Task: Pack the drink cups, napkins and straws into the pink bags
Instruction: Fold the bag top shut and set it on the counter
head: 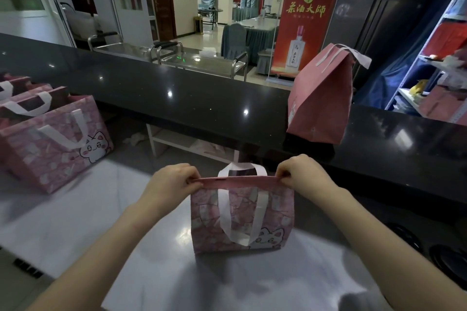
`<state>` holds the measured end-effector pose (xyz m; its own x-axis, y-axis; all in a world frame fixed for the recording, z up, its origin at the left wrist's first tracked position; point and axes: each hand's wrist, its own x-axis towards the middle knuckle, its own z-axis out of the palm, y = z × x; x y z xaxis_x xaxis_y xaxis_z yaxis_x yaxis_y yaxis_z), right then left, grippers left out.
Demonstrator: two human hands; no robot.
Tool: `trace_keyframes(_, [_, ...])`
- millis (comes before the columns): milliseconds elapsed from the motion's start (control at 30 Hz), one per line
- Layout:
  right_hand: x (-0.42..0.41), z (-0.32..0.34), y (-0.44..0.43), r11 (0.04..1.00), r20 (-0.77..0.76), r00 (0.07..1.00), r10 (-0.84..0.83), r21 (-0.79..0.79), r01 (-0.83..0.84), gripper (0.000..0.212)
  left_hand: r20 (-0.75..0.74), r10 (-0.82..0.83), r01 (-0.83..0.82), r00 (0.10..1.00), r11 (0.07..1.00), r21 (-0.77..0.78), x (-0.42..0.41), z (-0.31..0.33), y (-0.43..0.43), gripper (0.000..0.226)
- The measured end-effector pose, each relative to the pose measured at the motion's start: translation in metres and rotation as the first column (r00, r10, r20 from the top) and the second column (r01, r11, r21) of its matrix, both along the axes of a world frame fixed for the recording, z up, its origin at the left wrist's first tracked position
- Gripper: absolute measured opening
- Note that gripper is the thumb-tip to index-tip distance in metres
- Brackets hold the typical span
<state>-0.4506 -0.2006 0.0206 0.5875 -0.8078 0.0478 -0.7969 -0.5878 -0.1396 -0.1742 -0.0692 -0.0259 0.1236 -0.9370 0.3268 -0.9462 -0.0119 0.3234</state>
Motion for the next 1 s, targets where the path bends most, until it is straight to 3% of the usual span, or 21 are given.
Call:
trace_keyframes(167, [0.039, -0.026, 0.006, 0.989, 0.221, 0.974, 0.053, -0.144, -0.021, 0.024, -0.026, 0.085, -0.087, 0.996, 0.993, -0.082, -0.003, -0.004, 0.038, 0.018])
trace_keyframes(300, [0.068, -0.047, 0.017, 0.987, 0.213, 0.965, 0.152, -0.089, -0.135, 0.069, -0.145, 0.214, -0.234, 0.966, 0.963, -0.132, -0.01, -0.007, 0.068, 0.018])
trace_keyframes(400, [0.078, -0.061, 0.036, 0.989, 0.33, 0.933, 0.144, -0.01, -0.149, 0.064, -0.297, 0.211, -0.275, 0.931, 0.942, -0.191, -0.029, -0.014, 0.083, 0.018])
trace_keyframes(533, [0.065, -0.092, 0.078, 0.959, 0.558, 0.817, 0.143, 0.127, -0.254, 0.055, -0.487, 0.076, -0.226, 0.87, 0.94, -0.257, -0.053, -0.034, 0.095, 0.013])
trace_keyframes(633, [0.046, -0.123, 0.106, 0.912, 0.631, 0.773, 0.073, 0.272, -0.308, 0.067, -0.593, 0.063, -0.209, 0.803, 0.961, -0.181, -0.053, -0.056, 0.107, 0.03])
trace_keyframes(833, [0.038, -0.162, 0.13, 0.867, 0.533, 0.844, 0.065, 0.389, -0.312, 0.096, -0.602, 0.255, -0.227, 0.757, 0.966, 0.124, -0.043, -0.1, 0.116, 0.082])
trace_keyframes(933, [0.047, -0.162, 0.134, 0.859, 0.553, 0.831, 0.066, 0.392, -0.329, 0.103, -0.631, 0.263, -0.228, 0.73, 0.964, 0.137, -0.049, -0.105, 0.115, 0.091])
trace_keyframes(1000, [0.053, -0.159, 0.137, 0.87, 0.586, 0.806, 0.084, 0.35, -0.346, 0.105, -0.634, 0.259, -0.252, 0.729, 0.962, 0.103, -0.057, -0.103, 0.115, 0.086])
